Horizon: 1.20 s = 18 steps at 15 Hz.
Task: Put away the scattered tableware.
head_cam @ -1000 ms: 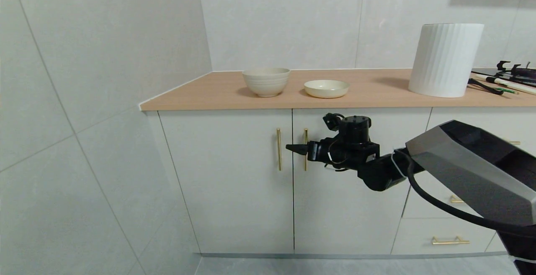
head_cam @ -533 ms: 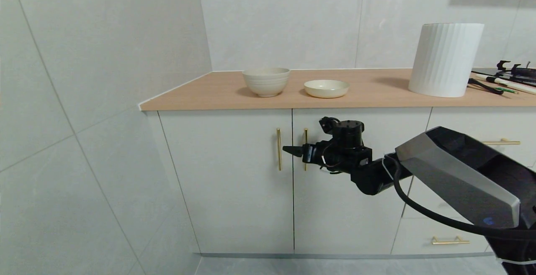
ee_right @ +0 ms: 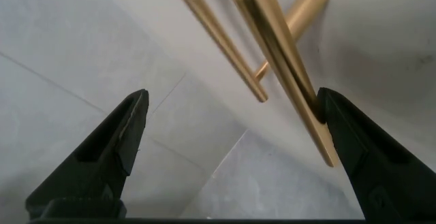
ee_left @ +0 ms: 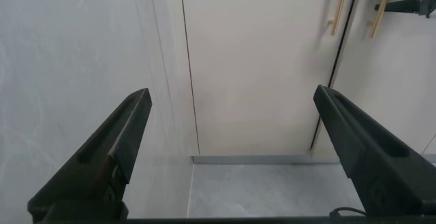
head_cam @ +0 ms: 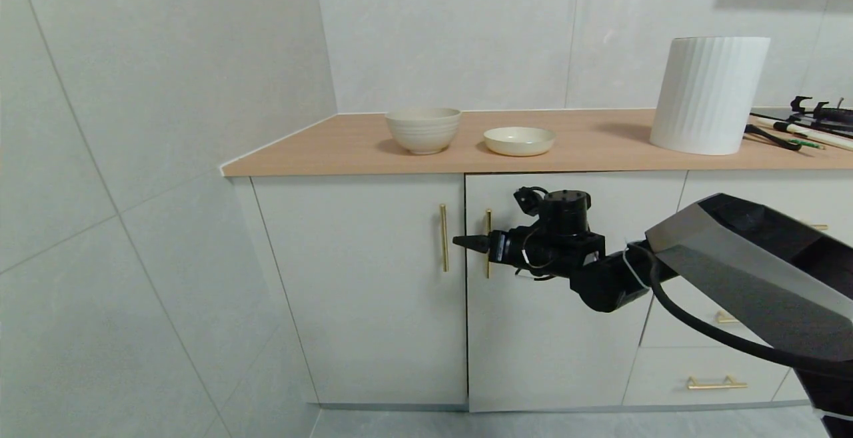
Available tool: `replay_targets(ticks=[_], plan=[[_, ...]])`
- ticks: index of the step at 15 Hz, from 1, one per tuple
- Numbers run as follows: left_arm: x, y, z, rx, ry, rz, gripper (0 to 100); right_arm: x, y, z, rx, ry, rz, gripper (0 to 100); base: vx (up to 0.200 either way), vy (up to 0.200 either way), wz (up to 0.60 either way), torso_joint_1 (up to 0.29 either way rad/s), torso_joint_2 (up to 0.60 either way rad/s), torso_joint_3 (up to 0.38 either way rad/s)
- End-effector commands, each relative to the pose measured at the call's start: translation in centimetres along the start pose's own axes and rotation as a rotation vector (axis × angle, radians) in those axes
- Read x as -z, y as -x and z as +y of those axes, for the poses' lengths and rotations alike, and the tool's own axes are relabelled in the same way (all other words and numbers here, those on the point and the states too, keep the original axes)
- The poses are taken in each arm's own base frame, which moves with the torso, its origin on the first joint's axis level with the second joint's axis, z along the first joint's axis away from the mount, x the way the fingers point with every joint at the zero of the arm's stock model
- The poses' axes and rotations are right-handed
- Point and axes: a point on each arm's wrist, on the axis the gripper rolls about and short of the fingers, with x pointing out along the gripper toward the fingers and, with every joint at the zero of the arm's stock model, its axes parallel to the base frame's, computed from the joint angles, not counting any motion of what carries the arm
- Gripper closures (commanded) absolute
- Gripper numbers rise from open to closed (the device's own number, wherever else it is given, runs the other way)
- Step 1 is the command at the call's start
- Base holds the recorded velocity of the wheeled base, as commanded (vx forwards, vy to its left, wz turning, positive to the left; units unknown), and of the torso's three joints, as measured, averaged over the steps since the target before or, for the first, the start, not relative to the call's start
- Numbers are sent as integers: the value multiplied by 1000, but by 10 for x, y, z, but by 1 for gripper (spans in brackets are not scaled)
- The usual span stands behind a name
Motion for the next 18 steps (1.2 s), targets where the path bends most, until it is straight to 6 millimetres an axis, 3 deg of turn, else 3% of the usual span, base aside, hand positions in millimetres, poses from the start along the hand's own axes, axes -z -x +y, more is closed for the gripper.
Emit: replay_targets(ticks=[1,6,10,14,15,18], plan=[[0,0,0,0,0,0,0,-5,7,6,-10,3,-2,0,0,0,0,0,0,0],[0,0,0,0,0,0,0,-4,27,18,-63,-8,55,0,0,0,0,0,0,0],[0,0,0,0,0,0,0,0,61,34,-128,-28,128,0,0,0,0,0,0,0],[0,0,0,0,0,0,0,14,96,45,-205,-45,196,0,0,0,0,0,0,0],[0,0,0,0,0,0,0,14,97,45,-212,-43,197,0,0,0,0,0,0,0],[0,0,0,0,0,0,0,36,118,45,-261,-21,183,0,0,0,0,0,0,0]])
